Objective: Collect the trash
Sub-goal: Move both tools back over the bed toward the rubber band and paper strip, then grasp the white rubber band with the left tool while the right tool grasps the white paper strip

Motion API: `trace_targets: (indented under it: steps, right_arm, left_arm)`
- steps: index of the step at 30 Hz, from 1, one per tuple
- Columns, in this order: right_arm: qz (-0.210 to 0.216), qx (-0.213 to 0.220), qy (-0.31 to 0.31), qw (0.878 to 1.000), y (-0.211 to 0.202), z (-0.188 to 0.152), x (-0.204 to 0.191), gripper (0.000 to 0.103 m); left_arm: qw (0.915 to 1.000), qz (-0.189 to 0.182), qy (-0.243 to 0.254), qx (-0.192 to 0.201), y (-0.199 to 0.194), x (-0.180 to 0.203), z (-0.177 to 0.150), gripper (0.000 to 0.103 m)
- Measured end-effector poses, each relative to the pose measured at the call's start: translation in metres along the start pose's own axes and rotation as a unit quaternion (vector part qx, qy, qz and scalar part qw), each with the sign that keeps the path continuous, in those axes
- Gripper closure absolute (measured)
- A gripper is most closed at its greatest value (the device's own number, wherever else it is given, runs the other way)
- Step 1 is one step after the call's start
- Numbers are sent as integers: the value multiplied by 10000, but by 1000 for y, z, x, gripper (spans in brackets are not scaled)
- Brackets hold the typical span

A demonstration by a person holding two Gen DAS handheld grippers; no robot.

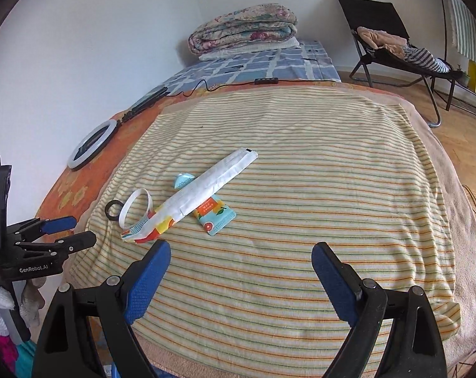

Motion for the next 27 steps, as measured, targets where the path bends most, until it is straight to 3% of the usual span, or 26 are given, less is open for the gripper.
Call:
trace_targets:
  steps: [2, 5, 8, 19, 27]
  right_arm:
    - [171, -78, 190, 9996, 13, 7, 4, 11]
    - [456, -181, 482, 9976, 33, 14, 10, 17]
    - [725, -294, 694, 9945, 51, 20, 14, 25]
    - [1077, -433, 1051, 9877, 97, 41, 18, 38]
    - [1403, -349, 1418, 9793, 119, 53, 16, 44]
  left_arm:
    - [10000, -28, -39, -63, 9, -1, 8, 62]
    - [9999, -22, 143, -84, 20, 3, 15, 64]
    - [9995, -53, 259, -152, 29, 8, 21, 77]
    - [9988, -195, 171, -417, 64, 9, 38, 78]
    - [9986, -152, 381, -339, 73, 18, 38, 94]
Point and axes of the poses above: each gripper's, at about its wrist camera, not at the fingertips, and y roughly the way its jaws point, x to its right, z to its top, the point moved 5 cm from there along y, roughly the way its jaws point, and after that the axes turned 10 degrees about -y, right-handed, at the moved point
